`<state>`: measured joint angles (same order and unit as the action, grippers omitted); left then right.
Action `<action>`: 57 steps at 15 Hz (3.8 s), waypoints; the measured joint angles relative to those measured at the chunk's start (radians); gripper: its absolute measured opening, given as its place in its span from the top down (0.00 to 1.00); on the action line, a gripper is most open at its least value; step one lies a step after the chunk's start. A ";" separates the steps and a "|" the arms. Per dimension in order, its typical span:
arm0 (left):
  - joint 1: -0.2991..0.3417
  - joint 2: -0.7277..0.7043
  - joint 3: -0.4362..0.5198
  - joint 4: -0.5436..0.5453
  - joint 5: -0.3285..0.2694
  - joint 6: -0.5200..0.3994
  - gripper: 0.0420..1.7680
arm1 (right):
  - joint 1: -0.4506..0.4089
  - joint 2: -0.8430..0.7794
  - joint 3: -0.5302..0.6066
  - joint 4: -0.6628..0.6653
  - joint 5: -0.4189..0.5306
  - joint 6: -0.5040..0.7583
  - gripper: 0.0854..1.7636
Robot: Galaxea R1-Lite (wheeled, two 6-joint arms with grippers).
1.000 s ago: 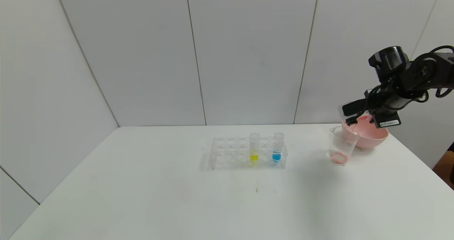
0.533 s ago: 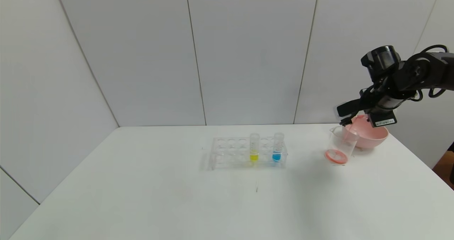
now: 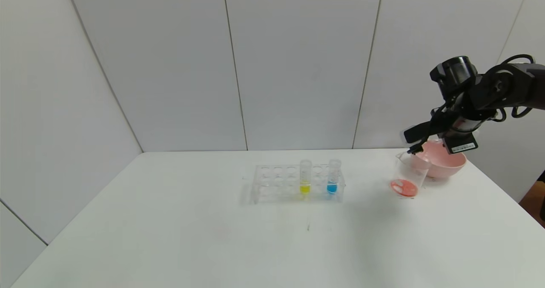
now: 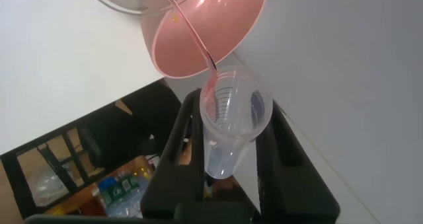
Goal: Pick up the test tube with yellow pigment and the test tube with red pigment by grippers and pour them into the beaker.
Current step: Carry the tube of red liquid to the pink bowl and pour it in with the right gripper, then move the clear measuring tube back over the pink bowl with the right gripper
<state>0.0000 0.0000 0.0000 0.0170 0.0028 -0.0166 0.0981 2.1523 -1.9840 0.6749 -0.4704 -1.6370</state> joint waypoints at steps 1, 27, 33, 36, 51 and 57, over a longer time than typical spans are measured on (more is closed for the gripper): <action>0.000 0.000 0.000 0.000 0.000 0.000 0.03 | 0.001 0.000 0.000 0.000 -0.018 -0.003 0.75; 0.000 0.000 0.000 0.000 0.000 0.000 0.03 | -0.091 -0.116 0.007 -0.022 0.942 0.736 0.75; 0.000 0.000 0.000 0.000 0.000 0.000 0.03 | -0.130 -0.163 0.010 -0.228 1.019 1.218 0.75; 0.000 0.000 0.000 0.000 0.000 0.000 0.03 | -0.186 -0.173 0.020 -0.411 0.985 1.484 0.75; 0.000 0.000 0.000 0.000 0.000 0.000 0.03 | -0.431 -0.038 0.483 -1.043 0.871 1.561 0.75; 0.000 0.000 0.000 0.000 0.000 0.000 0.03 | -0.375 0.044 0.534 -1.194 0.861 1.585 0.75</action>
<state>0.0000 0.0000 0.0000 0.0170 0.0028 -0.0166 -0.2770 2.1960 -1.4500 -0.5191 0.3902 -0.0519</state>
